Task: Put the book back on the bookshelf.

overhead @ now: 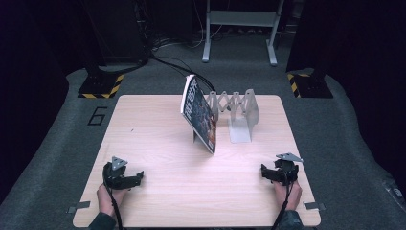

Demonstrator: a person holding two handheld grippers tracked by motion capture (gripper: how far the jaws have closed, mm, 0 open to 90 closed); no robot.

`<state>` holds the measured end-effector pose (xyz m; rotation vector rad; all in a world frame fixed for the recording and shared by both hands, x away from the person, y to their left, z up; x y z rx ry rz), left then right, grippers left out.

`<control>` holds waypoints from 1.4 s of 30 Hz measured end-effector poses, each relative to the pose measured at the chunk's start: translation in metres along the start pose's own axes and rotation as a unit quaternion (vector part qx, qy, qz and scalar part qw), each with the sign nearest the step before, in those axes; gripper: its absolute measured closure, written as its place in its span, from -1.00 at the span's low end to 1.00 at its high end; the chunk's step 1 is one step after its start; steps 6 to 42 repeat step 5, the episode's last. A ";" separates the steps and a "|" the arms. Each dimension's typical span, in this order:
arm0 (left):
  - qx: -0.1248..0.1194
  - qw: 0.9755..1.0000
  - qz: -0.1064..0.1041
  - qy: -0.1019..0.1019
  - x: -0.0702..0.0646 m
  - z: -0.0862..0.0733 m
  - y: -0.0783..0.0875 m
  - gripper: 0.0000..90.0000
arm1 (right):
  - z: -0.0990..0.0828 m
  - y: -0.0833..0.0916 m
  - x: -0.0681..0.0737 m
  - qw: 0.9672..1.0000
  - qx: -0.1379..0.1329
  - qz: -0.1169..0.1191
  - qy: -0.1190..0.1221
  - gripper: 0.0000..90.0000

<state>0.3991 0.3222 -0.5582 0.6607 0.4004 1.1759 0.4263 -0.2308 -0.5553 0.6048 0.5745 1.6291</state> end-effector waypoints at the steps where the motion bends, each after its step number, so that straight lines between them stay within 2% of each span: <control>1: 0.000 1.000 0.000 -0.001 0.000 0.000 0.000 -0.77 | 0.000 0.000 0.000 1.000 0.000 0.001 -0.001 -0.74; 42: 0.000 1.000 0.001 0.000 0.000 0.000 0.000 -0.77 | 0.000 0.000 0.000 1.000 -0.001 -0.002 -0.002 -0.74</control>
Point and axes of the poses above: each handheld gripper's, and its own axes: y roughly backward along the jaws, z roughly out of its top, x roughly to its left, the point moved 4 cm from there along -y, roughly forward along the jaws, and after that the axes turned 4 degrees about -y, right-handed, at the moved point
